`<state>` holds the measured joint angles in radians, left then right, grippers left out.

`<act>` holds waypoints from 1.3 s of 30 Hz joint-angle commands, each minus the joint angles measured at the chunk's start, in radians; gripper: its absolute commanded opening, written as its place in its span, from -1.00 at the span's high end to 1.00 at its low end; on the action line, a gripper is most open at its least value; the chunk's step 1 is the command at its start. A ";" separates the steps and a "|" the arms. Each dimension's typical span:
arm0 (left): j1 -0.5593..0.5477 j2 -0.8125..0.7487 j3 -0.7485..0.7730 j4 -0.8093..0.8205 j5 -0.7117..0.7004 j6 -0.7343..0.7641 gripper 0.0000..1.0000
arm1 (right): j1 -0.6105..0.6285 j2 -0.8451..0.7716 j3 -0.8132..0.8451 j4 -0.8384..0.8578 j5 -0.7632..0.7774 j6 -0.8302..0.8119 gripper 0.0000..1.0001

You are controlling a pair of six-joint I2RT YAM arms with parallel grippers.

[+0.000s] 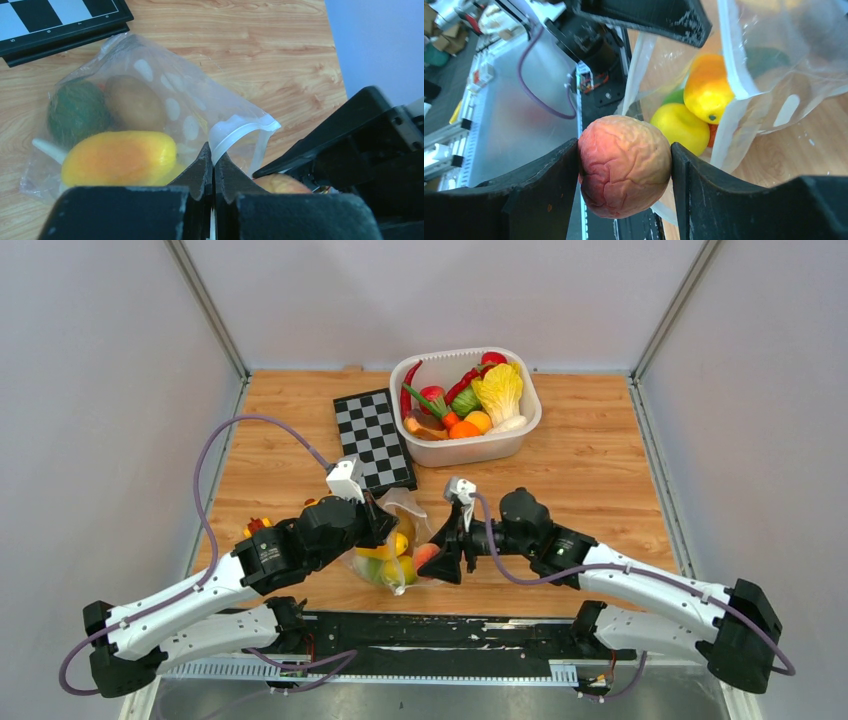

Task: Place the food in the zip-top bag and seal the zipper
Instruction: Place the fake fruit in the zipper food storage bag.

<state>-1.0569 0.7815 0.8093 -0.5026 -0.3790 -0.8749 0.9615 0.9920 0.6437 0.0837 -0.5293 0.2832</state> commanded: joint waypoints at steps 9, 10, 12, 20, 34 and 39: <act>0.004 -0.021 0.004 0.055 0.011 -0.011 1.00 | 0.130 0.104 0.086 -0.068 0.358 -0.091 0.19; 0.004 -0.023 0.004 0.054 0.013 -0.010 1.00 | 0.134 0.107 0.086 -0.067 0.391 -0.097 0.18; 0.004 -0.025 0.007 0.054 0.019 -0.009 1.00 | 0.136 0.108 0.086 -0.073 0.473 -0.098 0.18; 0.004 -0.014 0.036 0.090 0.118 -0.022 1.00 | 0.136 0.111 0.093 -0.030 0.716 -0.117 0.13; 0.004 -0.005 -0.023 0.273 0.205 -0.184 1.00 | 0.133 0.048 0.044 0.104 0.665 -0.052 0.04; 0.003 -0.021 -0.047 0.311 0.190 -0.201 1.00 | 0.128 0.062 0.056 0.093 0.640 -0.047 -0.11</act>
<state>-1.0527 0.7792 0.7727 -0.2939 -0.1749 -1.0344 1.0943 1.0603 0.6842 0.0990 0.1223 0.2081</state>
